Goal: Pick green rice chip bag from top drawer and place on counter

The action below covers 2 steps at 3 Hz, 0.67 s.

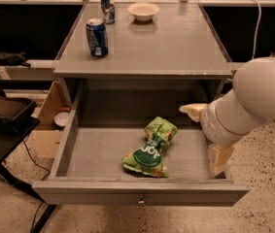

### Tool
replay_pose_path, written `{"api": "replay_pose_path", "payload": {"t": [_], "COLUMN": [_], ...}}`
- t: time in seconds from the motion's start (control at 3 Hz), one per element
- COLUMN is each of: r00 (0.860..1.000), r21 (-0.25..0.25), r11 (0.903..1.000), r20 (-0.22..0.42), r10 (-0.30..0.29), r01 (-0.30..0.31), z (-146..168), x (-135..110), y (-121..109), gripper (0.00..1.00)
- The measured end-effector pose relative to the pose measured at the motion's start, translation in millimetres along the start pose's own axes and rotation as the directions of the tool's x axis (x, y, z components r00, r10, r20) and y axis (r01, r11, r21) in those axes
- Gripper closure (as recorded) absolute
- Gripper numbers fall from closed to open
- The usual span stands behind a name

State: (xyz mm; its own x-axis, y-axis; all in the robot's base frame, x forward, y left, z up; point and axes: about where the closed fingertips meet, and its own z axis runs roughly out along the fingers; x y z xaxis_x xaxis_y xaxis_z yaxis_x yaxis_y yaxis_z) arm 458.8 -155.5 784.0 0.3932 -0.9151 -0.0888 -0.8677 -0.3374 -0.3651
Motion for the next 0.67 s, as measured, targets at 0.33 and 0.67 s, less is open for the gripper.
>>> {"api": "replay_pose_path", "payload": {"t": [0.33,0.67], "r00": [1.000,0.997], "r21": [0.000,-0.023], "r11": [1.0000,0.9966], "r20": [0.000,0.003], "r10": [0.001,-0.079], "r01": [-0.001,0.079], "z": [0,30], "x": [0,-6], "y": [0,8], "gripper": [0.00,0.00]}}
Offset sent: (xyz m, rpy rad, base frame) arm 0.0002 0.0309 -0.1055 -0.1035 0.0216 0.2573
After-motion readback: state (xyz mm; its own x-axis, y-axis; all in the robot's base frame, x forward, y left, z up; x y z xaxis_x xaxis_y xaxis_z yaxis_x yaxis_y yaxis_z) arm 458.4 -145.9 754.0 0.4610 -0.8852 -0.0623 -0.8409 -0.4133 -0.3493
